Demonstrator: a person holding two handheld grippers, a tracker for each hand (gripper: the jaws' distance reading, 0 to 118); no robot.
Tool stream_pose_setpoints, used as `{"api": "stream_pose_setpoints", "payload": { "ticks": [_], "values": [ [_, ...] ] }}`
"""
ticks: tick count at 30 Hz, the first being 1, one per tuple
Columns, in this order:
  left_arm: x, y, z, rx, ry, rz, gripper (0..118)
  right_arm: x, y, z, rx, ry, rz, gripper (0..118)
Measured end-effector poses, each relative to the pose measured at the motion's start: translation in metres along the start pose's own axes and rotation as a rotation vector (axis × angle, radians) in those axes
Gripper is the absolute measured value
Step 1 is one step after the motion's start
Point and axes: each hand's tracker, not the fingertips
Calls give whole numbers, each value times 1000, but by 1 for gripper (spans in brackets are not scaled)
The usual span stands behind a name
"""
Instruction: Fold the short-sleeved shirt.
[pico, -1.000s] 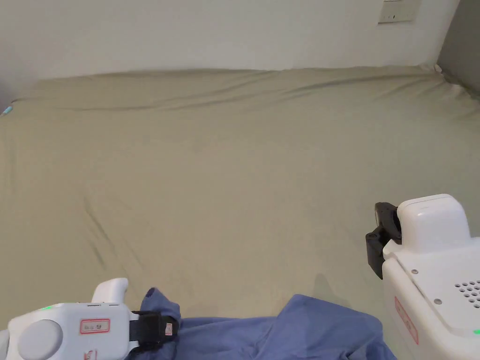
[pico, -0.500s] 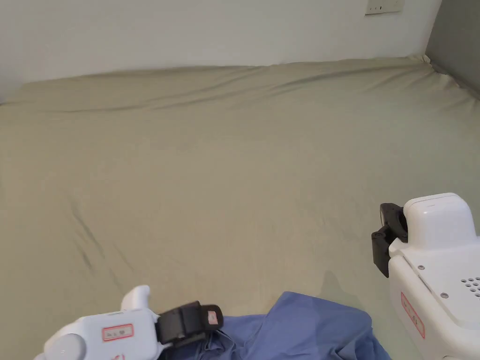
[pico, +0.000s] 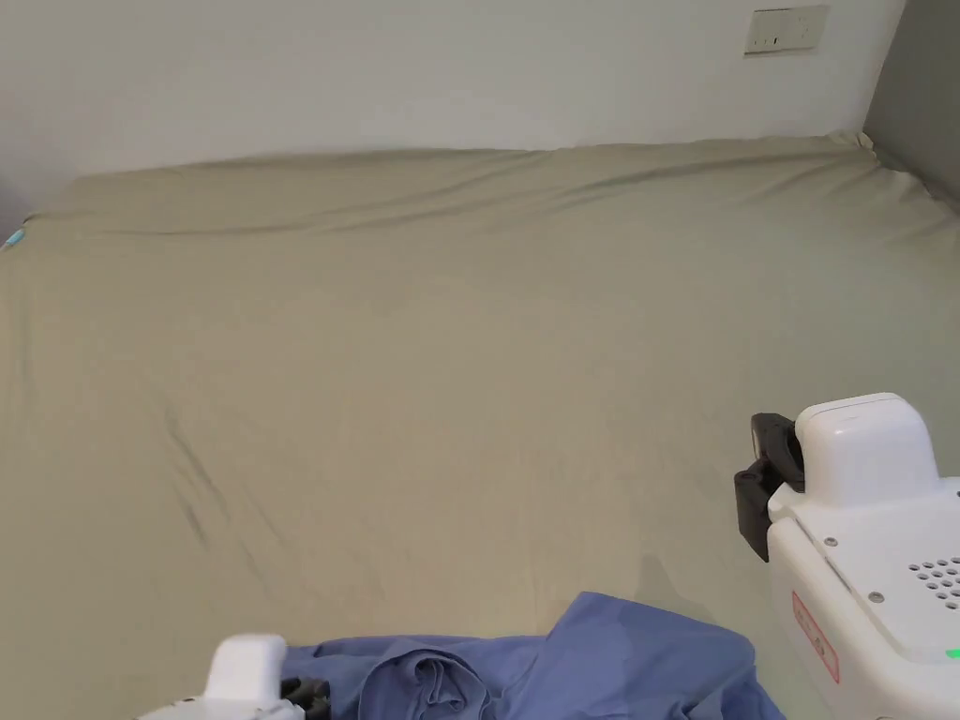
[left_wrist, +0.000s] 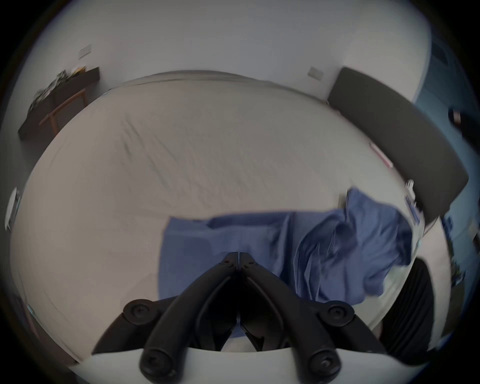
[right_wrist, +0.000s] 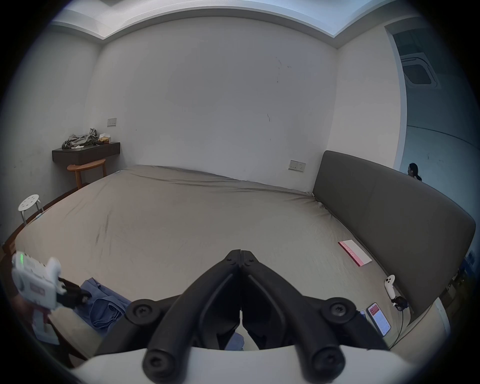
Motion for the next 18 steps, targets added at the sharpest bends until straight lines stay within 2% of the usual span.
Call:
{"api": "stream_pose_setpoints", "payload": {
  "ticks": [5, 10, 15, 18],
  "values": [
    [31, -15, -19, 3, 98, -225, 1, 3, -1, 4, -4, -6, 14, 0],
    [48, -12, -17, 21, 81, -280, 1, 7, -3, 2, -12, -14, -1, 0],
    [78, -15, -16, 74, 124, -416, 1, 4, -5, -1, -22, -3, -18, 0],
    [96, -17, -18, 77, 61, -430, 1, 2, -6, -1, -27, 5, -11, 0]
  ]
}}
